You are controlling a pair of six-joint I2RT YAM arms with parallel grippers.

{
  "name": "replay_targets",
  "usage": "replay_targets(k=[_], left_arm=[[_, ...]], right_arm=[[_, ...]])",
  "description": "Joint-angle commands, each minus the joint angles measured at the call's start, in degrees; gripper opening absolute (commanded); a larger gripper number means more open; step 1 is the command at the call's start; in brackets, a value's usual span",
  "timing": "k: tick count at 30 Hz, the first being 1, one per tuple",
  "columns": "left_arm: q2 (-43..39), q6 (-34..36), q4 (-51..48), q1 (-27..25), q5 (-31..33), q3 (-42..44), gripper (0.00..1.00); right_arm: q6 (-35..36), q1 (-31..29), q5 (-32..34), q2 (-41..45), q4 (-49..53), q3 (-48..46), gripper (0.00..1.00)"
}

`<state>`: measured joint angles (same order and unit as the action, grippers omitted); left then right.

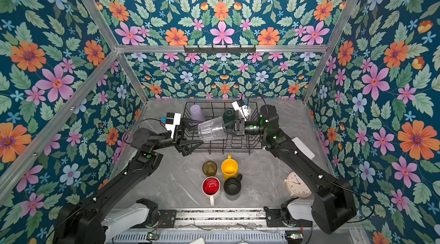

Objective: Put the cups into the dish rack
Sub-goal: 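Close the left gripper on the clear cup's base while the right gripper holds it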

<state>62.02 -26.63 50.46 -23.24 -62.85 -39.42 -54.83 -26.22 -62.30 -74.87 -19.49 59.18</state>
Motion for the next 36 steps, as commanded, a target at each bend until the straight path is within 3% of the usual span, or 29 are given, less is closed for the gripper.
replay_targets(k=[1, 22, 36], left_arm=[[0.03, -0.22, 2.04, 0.11, -0.87, -0.32, 1.0], [0.3, -2.19, 4.91, -0.14, -1.4, 0.13, 0.98], [0.51, -3.42, 6.75, -0.25, -1.84, 0.26, 0.89]], right_arm=[[1.48, -1.28, 0.16, -0.77, -1.33, 0.99, 0.0], [-4.79, -7.15, -0.14, -9.28, -11.75, 4.55, 0.0], [-8.45, -7.61, -0.01, -11.17, -16.06, 4.28, 0.0]])
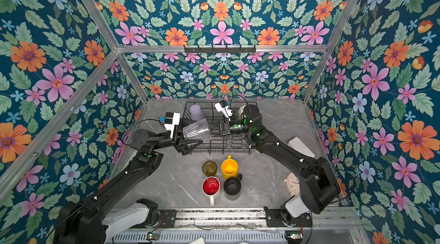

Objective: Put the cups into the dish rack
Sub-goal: 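Close the left gripper on the clear cup's base while the right gripper holds it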

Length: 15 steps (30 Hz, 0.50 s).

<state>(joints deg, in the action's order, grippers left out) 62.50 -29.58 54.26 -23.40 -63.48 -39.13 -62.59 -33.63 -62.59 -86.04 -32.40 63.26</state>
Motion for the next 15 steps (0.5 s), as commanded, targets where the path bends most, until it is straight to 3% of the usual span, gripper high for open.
replay_targets(k=[1, 7, 15], left_arm=[[0.08, -0.45, 2.96, -0.14, -1.2, -0.04, 0.87], [-0.11, -0.78, 3.05, -0.15, -1.38, -0.11, 0.72], [-0.54, -0.92, 3.22, -0.07, -1.02, -0.37, 0.26]], right_arm=[[-0.63, -0.21, 0.27, -0.05, -3.16, 0.11, 0.0], [-0.7, -0.21, 0.64, -0.01, -2.93, 0.02, 0.0], [-0.9, -0.21, 0.71, -0.09, -2.43, 0.02, 0.0]])
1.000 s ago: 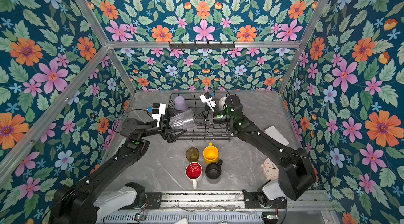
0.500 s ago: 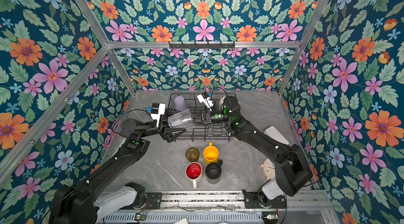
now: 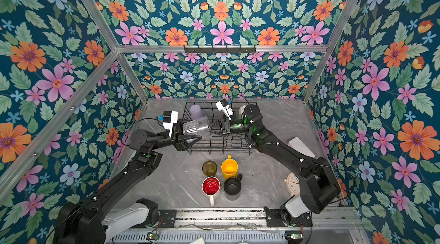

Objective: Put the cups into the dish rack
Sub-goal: 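Close the left gripper on the clear cup's base while the right gripper holds it, then carry the clear cup with the left gripper over the rack while the right gripper withdraws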

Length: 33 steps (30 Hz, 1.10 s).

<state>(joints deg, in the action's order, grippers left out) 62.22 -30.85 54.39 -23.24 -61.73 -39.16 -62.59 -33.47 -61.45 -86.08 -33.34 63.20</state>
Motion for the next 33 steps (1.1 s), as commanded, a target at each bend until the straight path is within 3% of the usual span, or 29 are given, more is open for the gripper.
replay_targets(k=[1, 5, 12, 18, 22, 26, 28, 33], left_arm=[[-0.33, 0.34, 3.09, -0.3, -2.69, -0.39, 0.2], [-0.34, 0.32, 3.09, -0.23, -2.51, -0.56, 0.0], [-0.69, 1.06, 1.81, -0.22, -1.22, -1.06, 0.0], [-2.34, 8.31, -10.3, -0.23, 2.99, -3.33, 0.0], [-2.51, 15.18, -24.2, -0.31, 9.77, -6.75, 0.0], [-0.98, 19.39, -34.98, -0.25, 17.03, -10.72, 0.0], [0.7, 20.91, -40.38, -0.29, 21.48, -13.19, 0.0], [6.92, 23.06, -51.73, -0.35, 28.68, -21.25, 0.0]], right_arm=[[-0.88, -0.34, -0.4, 0.03, -1.39, 0.08, 0.01], [-0.56, -0.36, -0.06, 0.28, -0.64, 0.0, 0.09], [0.76, 0.88, 1.12, 1.7, 2.34, -0.82, 0.37], [5.12, 5.62, 6.69, 7.23, 10.59, -5.26, 0.6], [14.84, 7.78, 16.84, 13.9, 26.47, -6.94, 0.67], [23.6, 7.81, 35.07, 21.58, 42.46, -7.5, 0.76], [25.76, 7.9, 42.1, 25.18, 45.88, -8.21, 0.82], [27.67, 7.87, 52.05, 31.27, 48.64, -10.39, 0.92]])
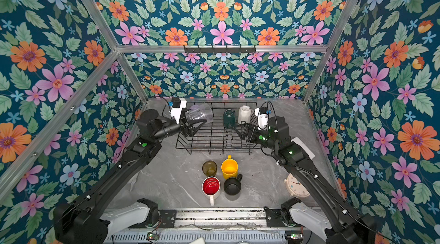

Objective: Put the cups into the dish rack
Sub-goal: 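Carry the clear cup with the left gripper over the rack while the right gripper withdraws, then lower the clear cup upside down into the rack beside the lavender cup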

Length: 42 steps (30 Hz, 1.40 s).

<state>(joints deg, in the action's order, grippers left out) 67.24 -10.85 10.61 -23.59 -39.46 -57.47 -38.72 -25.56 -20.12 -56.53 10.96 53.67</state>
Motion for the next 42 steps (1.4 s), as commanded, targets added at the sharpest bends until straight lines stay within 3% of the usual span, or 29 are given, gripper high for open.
replay_targets(k=[1, 7, 13, 24, 30, 42], left_arm=[[3.5, 3.46, -10.48, -0.04, 7.94, -5.2, 0.0], [12.55, 5.04, -24.07, -1.56, 16.79, -16.83, 0.0], [21.57, 6.05, -33.51, -2.63, 22.82, -27.36, 0.0], [38.73, 7.89, -49.46, -8.12, 39.65, -46.31, 0.0], [45.06, 7.34, -53.19, -8.39, 43.56, -52.82, 0.0], [53.98, 7.71, -53.18, -9.28, 49.25, -57.2, 0.0]], right_arm=[[4.08, -0.02, 12.29, 2.69, 4.34, -1.5, 0.95], [5.54, 0.15, 13.38, 3.1, 3.97, -1.49, 0.99], [7.12, 0.21, 14.92, 3.97, 4.4, -2.52, 0.99], [8.23, 0.4, 14.93, 5.2, 5.12, -3.93, 0.99], [8.18, 0.42, 14.32, 6.36, 6.27, -4.55, 0.99], [7.96, 0.47, 12.74, 5.86, 5.88, -4.3, 0.99]])
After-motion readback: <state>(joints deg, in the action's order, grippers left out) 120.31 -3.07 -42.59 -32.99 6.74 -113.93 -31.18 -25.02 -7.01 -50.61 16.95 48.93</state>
